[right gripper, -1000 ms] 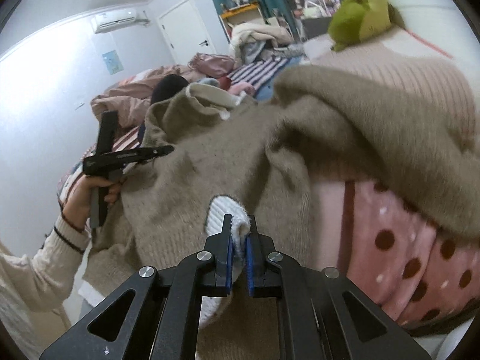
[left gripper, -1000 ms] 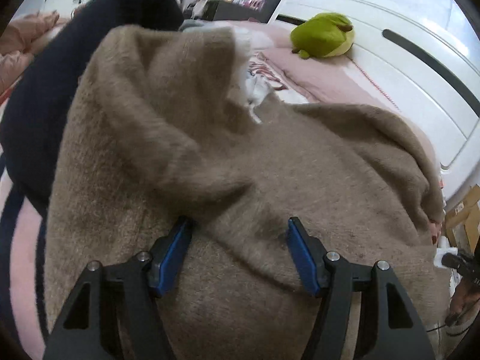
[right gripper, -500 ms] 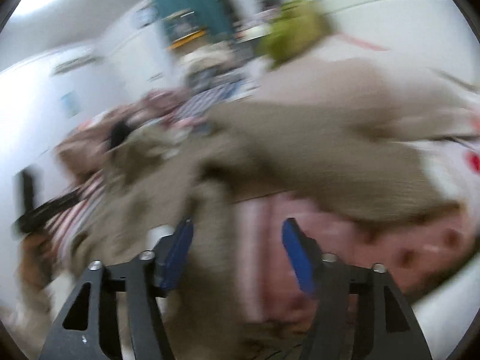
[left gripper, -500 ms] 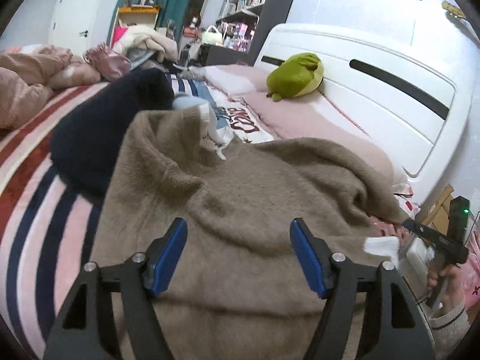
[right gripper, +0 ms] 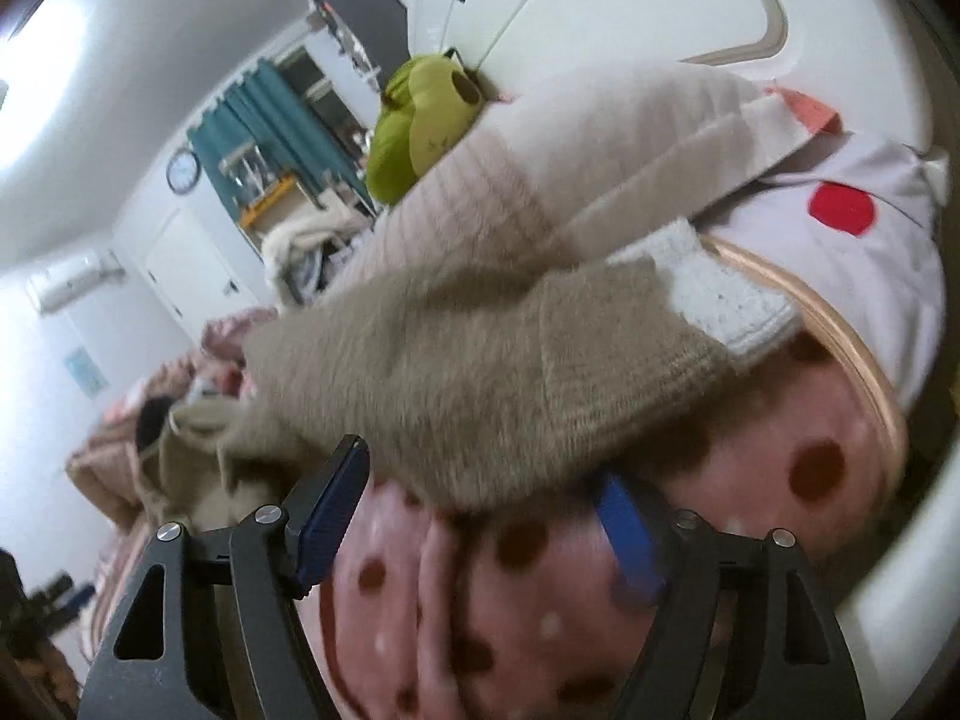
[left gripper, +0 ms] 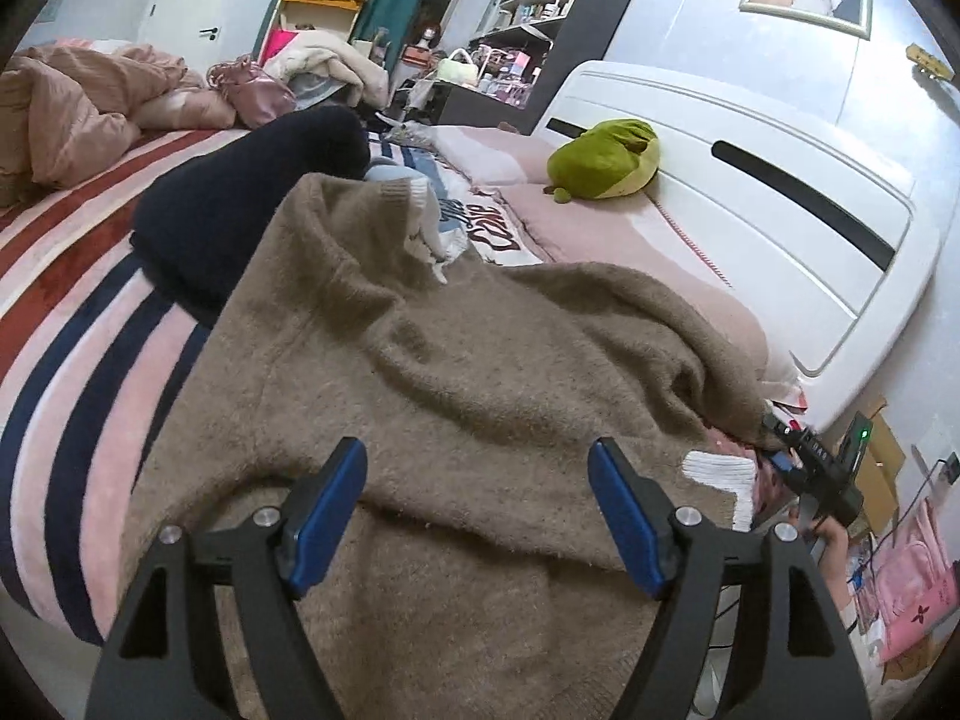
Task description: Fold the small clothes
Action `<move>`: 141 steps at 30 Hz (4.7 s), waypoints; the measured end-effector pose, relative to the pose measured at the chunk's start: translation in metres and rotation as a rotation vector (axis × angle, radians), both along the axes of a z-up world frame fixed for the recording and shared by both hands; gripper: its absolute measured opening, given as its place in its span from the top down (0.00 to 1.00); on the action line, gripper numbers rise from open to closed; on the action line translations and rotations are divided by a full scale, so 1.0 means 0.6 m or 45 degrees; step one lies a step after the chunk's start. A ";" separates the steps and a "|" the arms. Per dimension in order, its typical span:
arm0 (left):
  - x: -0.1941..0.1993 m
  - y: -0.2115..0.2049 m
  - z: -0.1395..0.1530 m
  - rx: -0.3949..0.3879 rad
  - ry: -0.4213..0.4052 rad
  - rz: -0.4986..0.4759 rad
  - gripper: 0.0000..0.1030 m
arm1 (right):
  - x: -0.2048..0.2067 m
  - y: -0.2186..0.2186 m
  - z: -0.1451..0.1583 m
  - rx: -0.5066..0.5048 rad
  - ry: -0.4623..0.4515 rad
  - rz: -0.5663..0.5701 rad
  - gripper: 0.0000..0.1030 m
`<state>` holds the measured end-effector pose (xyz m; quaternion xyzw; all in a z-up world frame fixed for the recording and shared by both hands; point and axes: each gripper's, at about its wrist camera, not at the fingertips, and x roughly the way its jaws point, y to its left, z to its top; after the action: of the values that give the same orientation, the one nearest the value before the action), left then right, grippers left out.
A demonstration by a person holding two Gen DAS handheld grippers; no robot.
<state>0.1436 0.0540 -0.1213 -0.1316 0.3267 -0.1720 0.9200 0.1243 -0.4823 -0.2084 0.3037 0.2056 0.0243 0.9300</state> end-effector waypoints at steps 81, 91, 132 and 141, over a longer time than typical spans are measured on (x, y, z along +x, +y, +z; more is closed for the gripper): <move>-0.094 0.090 -0.097 0.107 0.146 0.199 0.12 | -0.103 0.292 -0.013 -0.512 0.144 0.712 0.00; -0.130 0.174 -0.209 -0.123 0.380 0.229 0.12 | -0.067 0.280 -0.104 -0.081 0.293 0.877 0.00; -0.198 0.153 -0.078 -0.318 -0.014 -0.003 0.87 | -0.135 0.316 0.082 -0.033 -0.039 1.012 0.77; -0.249 0.150 0.002 -0.300 -0.145 -0.010 0.87 | -0.201 0.308 0.130 -0.044 -0.140 1.029 0.77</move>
<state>-0.0056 0.1443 -0.1204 -0.2276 0.2519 -0.2200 0.9145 0.0037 -0.2978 -0.1305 0.1811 0.2586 0.4006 0.8601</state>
